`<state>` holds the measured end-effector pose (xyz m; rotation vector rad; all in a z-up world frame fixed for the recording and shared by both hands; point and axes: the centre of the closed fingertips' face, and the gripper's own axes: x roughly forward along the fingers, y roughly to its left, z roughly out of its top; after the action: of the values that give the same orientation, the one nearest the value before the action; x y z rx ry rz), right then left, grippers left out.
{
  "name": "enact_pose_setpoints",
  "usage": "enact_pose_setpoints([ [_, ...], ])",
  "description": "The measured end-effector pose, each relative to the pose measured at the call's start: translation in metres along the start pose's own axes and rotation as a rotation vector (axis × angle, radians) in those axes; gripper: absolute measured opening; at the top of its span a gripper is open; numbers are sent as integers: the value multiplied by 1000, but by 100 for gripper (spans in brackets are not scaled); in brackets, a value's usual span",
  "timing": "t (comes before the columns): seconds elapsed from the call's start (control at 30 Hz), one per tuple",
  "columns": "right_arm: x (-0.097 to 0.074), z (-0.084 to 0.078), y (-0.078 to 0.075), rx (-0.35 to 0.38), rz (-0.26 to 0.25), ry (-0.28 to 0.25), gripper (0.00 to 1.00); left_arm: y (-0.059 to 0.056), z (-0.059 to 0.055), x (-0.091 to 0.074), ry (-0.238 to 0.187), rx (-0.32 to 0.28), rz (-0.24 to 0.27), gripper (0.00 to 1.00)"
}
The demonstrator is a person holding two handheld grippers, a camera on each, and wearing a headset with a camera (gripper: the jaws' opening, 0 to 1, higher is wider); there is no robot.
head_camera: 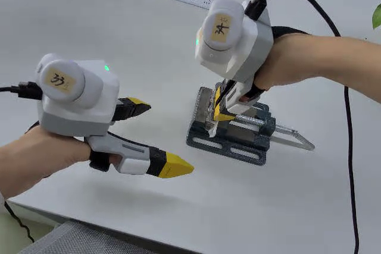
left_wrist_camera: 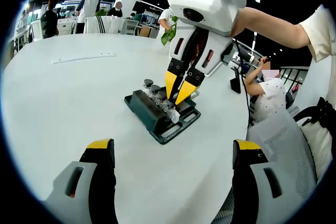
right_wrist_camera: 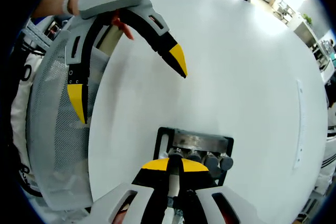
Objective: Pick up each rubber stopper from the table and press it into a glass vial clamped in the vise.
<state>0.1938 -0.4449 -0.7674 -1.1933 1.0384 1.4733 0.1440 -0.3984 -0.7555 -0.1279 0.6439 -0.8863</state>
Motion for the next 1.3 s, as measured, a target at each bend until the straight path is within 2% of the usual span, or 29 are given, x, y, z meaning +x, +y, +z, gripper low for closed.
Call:
enact_pose_setpoints([
  [0.37,0,1,2,30,3,43,3,1,-1,0,-1,-7,3,93],
  [0.43,2,2,-1,16,-5,53,3,2,-1,-1,-7,-8,6,93],
  [0.67,3,2,-1,25,-3,112,3,0,0,2,-8,-10,3,93],
  [1.07,1,2,3,28,-15,140,3,0,3,4,-16,-14,-1,93],
  [1.17,1,2,3,21,-19,135,3,0,3,4,-18,-15,0,93],
  [1.23,2,1,2,42,-14,128,3,0,2,4,-15,-17,3,93],
  [1.27,2,1,3,26,-13,126,3,0,2,3,-14,-17,3,93],
  [1.3,2,1,1,44,-10,120,3,0,2,3,-16,-16,4,93],
])
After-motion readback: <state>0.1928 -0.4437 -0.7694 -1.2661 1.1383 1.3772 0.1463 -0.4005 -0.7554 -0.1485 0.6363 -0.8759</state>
